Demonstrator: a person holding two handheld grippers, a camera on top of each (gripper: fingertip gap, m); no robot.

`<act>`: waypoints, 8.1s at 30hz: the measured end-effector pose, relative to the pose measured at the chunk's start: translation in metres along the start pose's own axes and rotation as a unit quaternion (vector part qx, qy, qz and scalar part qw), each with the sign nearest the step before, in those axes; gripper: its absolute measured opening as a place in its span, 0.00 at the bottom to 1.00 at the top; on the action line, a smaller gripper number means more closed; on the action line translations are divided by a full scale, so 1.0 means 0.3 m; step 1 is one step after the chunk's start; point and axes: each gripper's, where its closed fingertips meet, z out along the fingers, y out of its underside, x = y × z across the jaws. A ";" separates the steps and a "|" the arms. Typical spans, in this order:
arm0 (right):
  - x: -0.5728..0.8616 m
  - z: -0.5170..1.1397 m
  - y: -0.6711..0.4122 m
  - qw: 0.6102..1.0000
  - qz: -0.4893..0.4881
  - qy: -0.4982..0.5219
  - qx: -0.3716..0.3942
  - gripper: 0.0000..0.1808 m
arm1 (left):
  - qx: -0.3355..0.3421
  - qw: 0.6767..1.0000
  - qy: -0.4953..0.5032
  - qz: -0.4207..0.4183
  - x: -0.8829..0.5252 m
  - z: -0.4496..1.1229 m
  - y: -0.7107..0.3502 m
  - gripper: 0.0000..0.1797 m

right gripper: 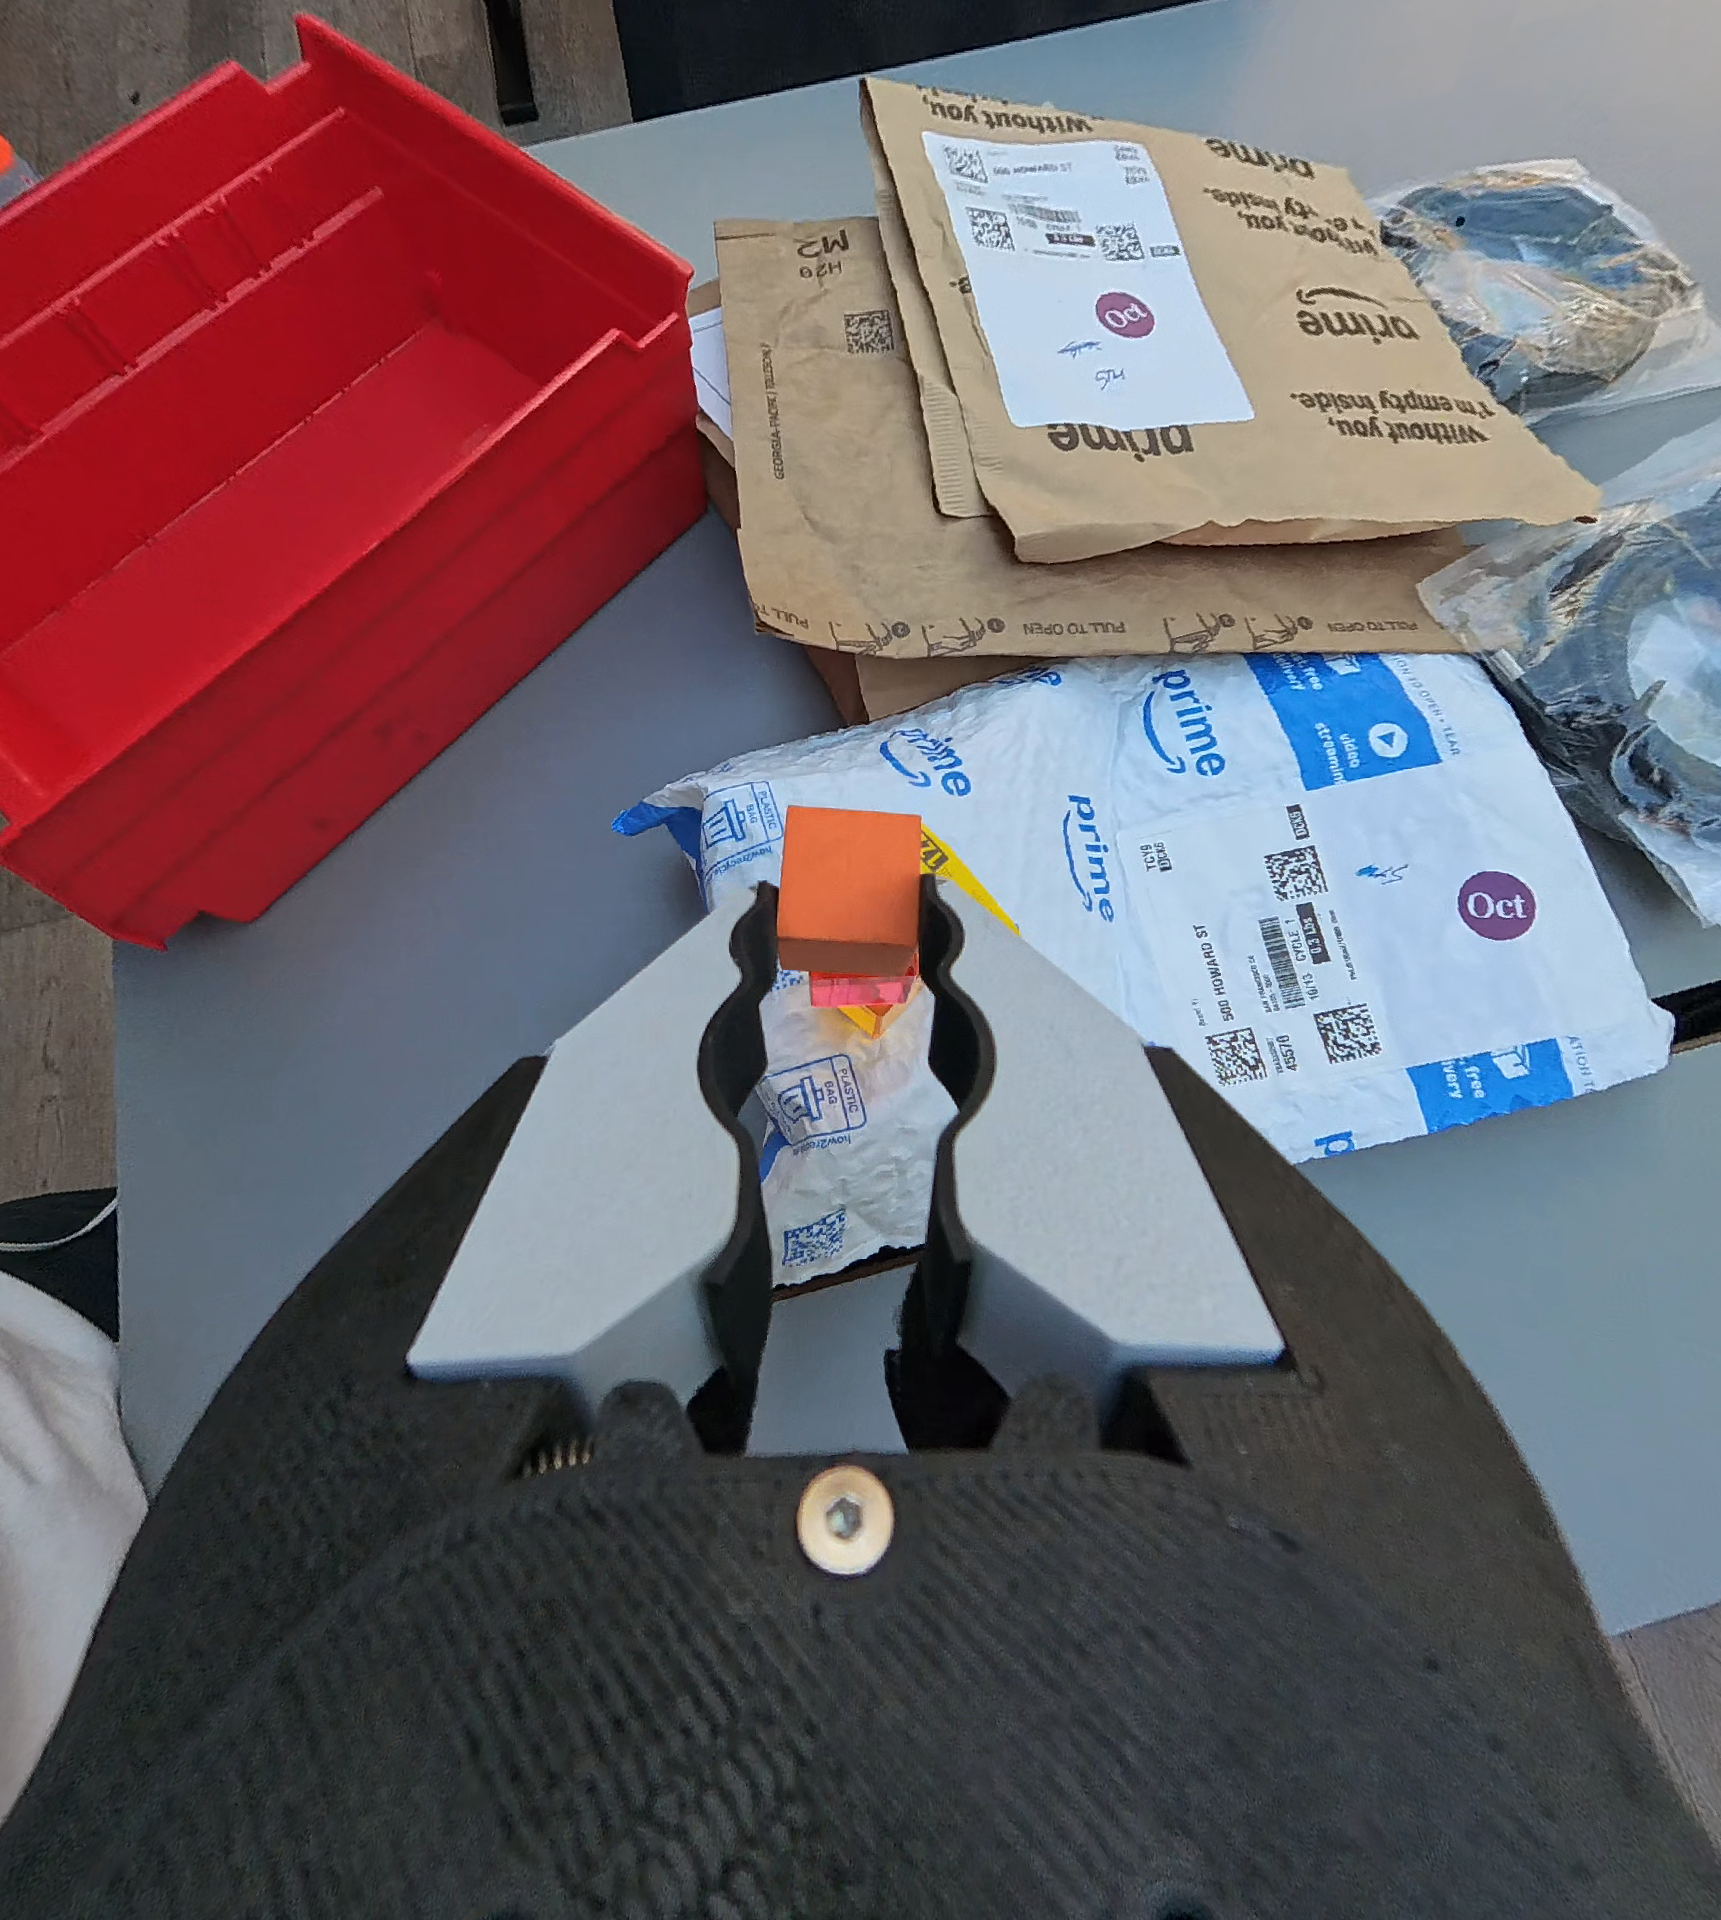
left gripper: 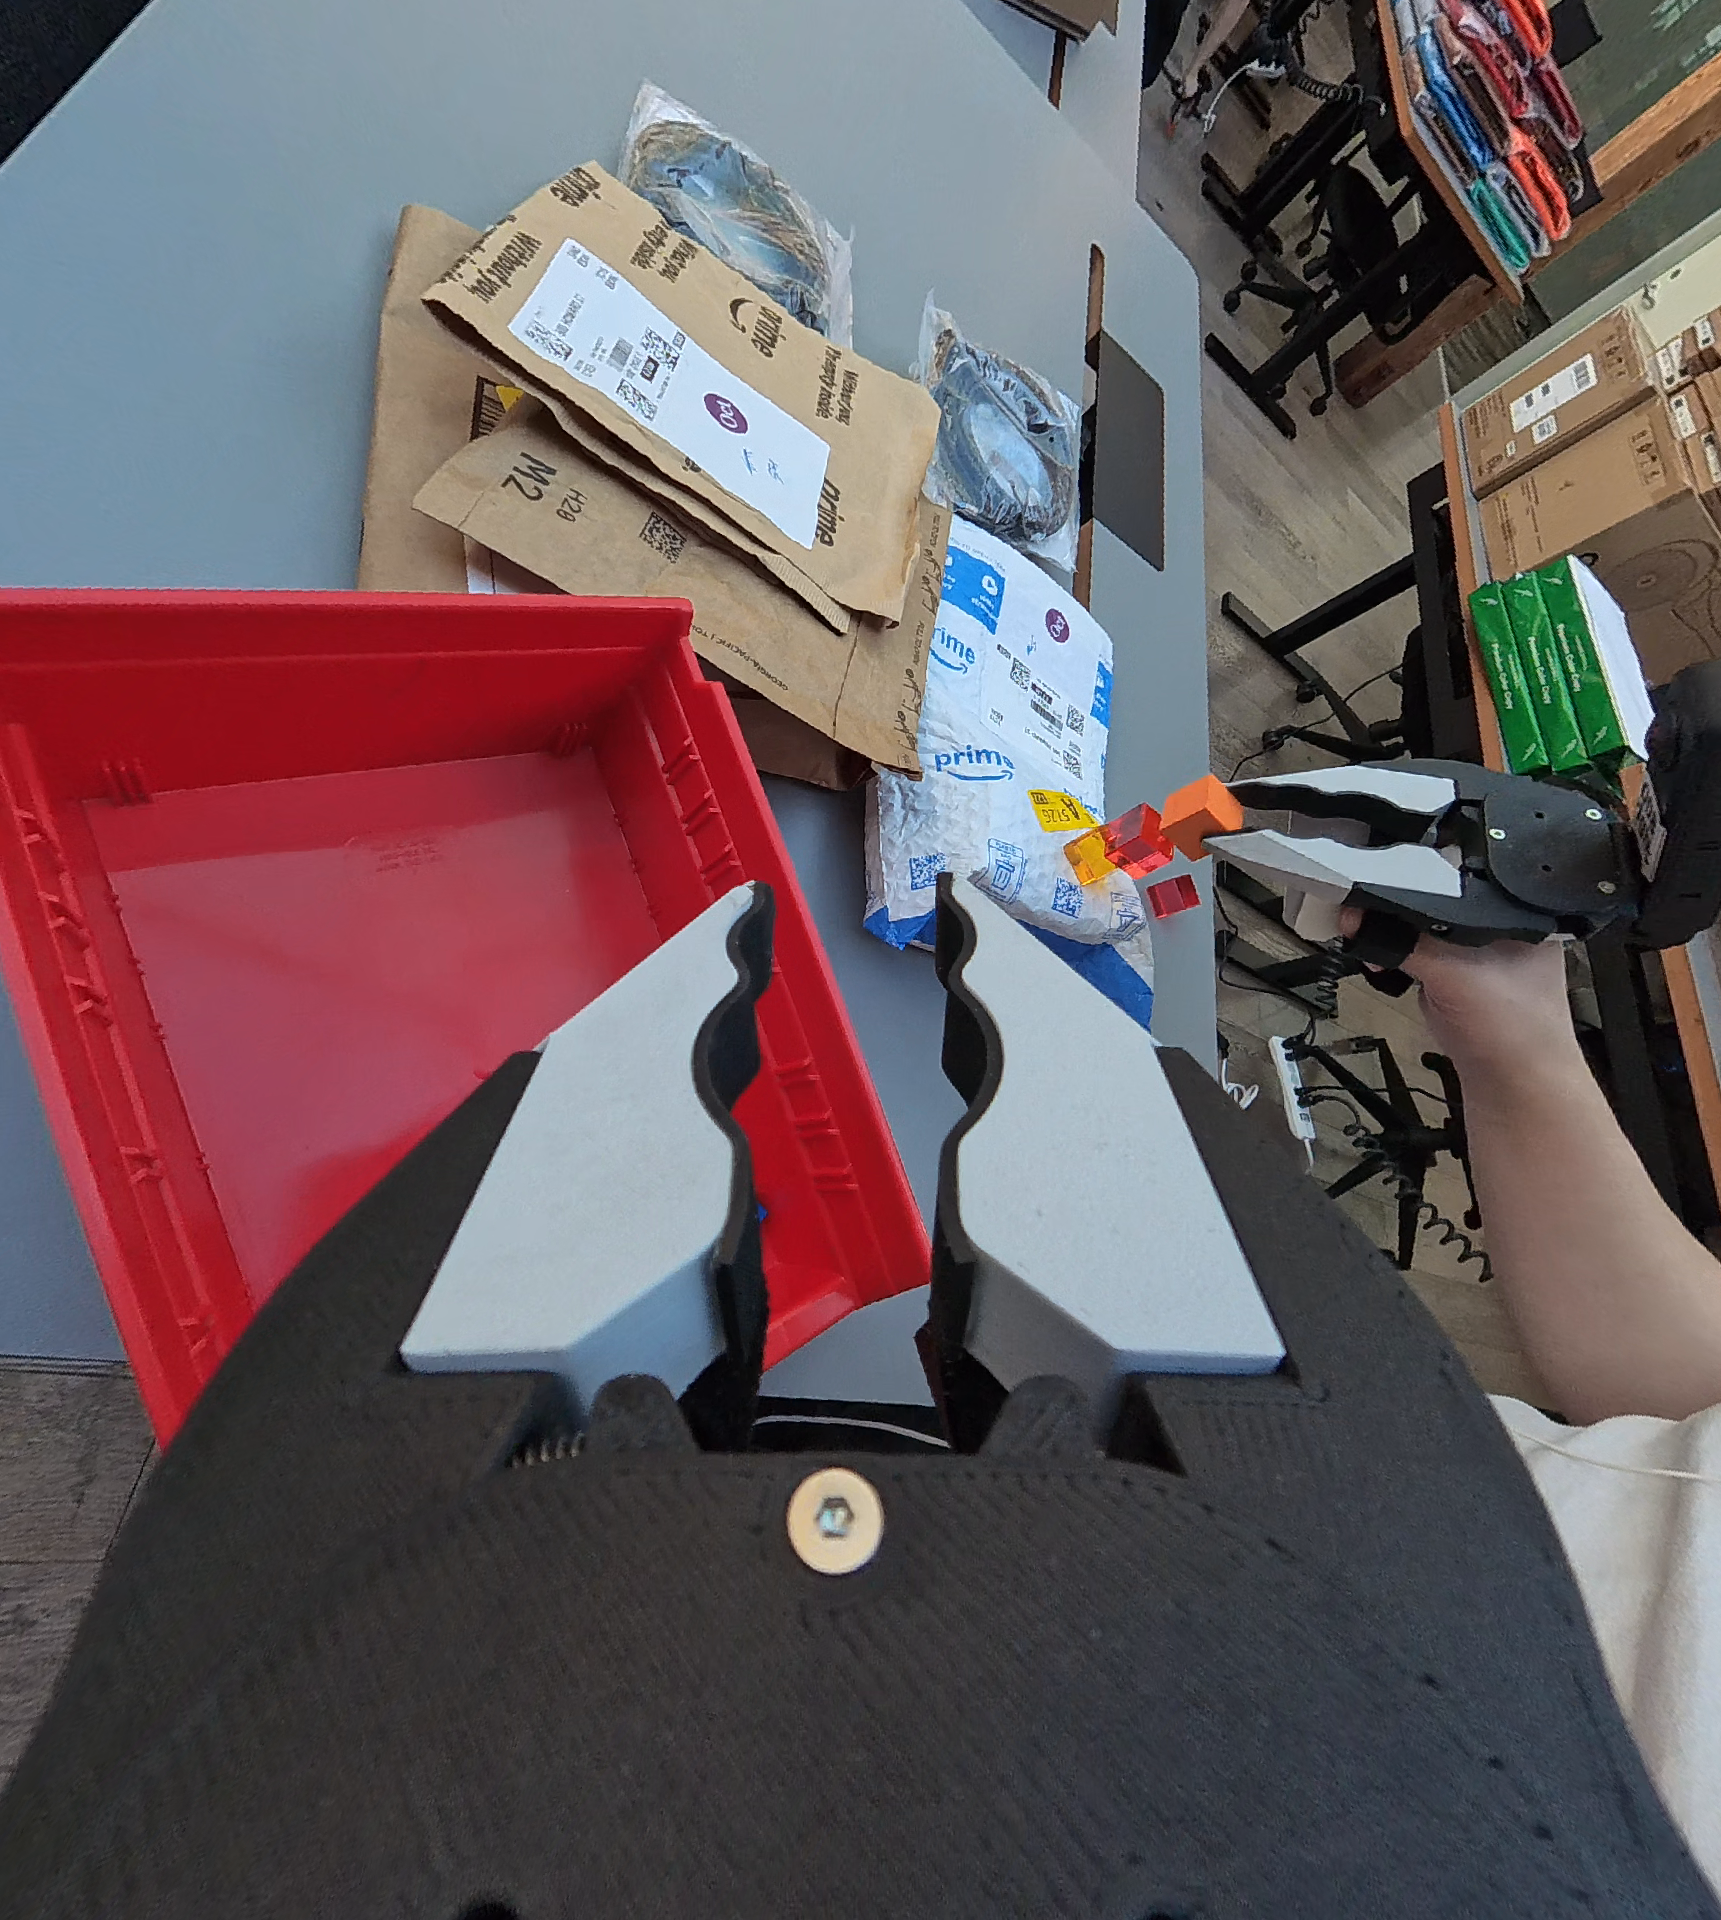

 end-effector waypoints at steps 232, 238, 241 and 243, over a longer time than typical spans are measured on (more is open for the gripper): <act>-0.127 -0.301 0.188 0.982 0.134 0.046 0.124 0.12 | -0.376 0.829 0.099 0.401 -0.152 0.353 0.780 0.05; -0.092 -0.352 0.211 0.979 0.136 0.049 0.140 0.13 | -0.347 0.840 0.070 0.411 -0.131 0.329 0.732 0.05; -0.060 -0.384 0.241 0.977 0.134 0.062 0.151 0.13 | -0.334 0.843 0.046 0.420 -0.097 0.295 0.667 0.05; -0.008 -0.406 0.286 0.972 0.133 0.098 0.167 0.13 | -0.313 0.861 0.031 0.401 -0.042 0.256 0.583 0.05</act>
